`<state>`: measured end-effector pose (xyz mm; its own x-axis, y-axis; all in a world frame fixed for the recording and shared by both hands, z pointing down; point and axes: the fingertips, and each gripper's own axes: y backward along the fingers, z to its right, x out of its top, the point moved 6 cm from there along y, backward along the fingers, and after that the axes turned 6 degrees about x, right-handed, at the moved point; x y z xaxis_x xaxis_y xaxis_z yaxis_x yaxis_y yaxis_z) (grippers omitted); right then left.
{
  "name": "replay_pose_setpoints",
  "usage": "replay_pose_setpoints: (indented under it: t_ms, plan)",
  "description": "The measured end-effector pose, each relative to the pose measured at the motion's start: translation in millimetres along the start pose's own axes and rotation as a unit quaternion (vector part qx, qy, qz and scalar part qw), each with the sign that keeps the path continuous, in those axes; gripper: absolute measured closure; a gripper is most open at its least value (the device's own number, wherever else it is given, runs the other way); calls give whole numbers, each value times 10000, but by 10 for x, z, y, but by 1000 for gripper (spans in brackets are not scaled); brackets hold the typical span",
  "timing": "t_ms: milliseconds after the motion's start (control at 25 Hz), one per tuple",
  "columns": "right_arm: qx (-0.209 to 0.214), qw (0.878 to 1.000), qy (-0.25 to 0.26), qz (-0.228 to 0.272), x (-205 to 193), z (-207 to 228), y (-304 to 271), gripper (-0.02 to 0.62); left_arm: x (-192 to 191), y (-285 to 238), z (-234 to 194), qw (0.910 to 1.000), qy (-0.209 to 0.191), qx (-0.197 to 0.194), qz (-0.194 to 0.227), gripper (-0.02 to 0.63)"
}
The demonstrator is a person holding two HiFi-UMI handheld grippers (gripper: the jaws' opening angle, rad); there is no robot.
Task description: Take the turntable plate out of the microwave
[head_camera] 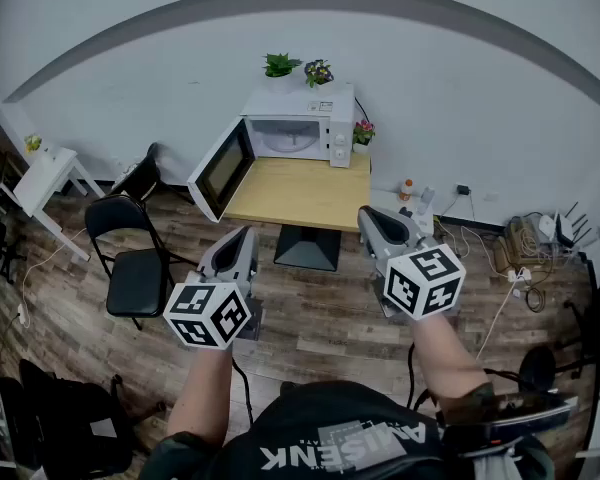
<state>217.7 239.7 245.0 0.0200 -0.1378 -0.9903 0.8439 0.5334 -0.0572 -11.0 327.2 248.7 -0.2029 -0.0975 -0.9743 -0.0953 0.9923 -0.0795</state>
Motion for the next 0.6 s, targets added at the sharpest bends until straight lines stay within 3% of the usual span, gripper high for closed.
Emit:
replay_pose_setpoints:
  t_ms: [400,600]
  plan:
    - [-28,10000,16,-86,-32,-45,-93,594,-70,3,-141,9996,-108,222,-130,606]
    - [-113,9998,-83,109,-19,-63,-121,594,-71,12,-195,9998,-52,204,-40,606]
